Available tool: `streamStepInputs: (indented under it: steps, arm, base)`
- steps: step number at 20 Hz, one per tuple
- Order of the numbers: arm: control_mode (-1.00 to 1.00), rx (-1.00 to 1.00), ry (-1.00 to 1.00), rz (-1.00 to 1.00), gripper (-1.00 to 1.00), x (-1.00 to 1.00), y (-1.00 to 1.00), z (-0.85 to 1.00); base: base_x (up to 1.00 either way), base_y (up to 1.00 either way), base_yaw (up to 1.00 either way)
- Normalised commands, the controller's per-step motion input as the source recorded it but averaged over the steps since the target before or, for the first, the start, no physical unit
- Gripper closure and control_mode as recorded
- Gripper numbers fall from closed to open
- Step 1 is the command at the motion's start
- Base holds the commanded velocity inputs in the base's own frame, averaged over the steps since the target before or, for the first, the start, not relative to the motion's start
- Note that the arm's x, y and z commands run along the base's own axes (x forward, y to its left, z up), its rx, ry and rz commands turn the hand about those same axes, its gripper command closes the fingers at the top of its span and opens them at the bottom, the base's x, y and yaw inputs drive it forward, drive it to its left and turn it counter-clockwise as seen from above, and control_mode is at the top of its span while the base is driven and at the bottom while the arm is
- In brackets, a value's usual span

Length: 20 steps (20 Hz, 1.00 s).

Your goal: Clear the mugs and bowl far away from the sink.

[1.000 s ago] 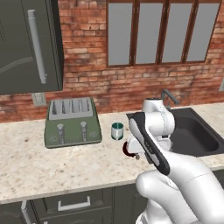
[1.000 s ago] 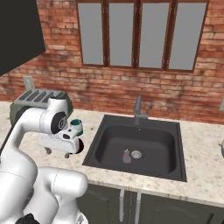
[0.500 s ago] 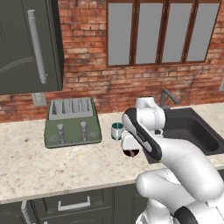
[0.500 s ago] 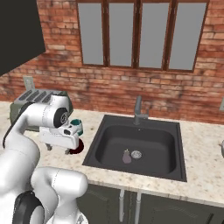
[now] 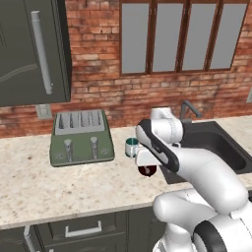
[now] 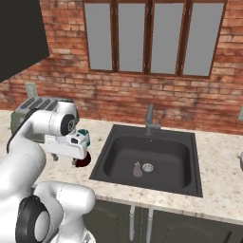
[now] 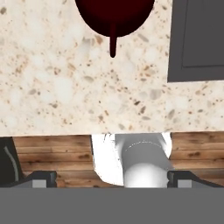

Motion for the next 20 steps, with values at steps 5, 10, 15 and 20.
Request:
streamStepInputs:
  steps: [5, 10, 15, 20]
  arm:
    - [-1.0, 0.0, 0.0, 0.0, -1.0, 0.16, 0.0, -0.16]
    - [-1.0, 0.0, 0.0, 0.0, -1.0, 0.16, 0.0, -0.23]
    - [-1.0, 0.0, 0.0, 0.0, -1.0, 0.14, 0.0, -0.18]
    - [-1.0, 0.0, 0.0, 0.0, -1.0, 0.22, 0.0, -0.17]
  base:
    - [0.0, 0.0, 0.0]
    - [0.0, 0.0, 0.0]
    - [0.0, 0.0, 0.0]
    - [0.0, 0.0, 0.0]
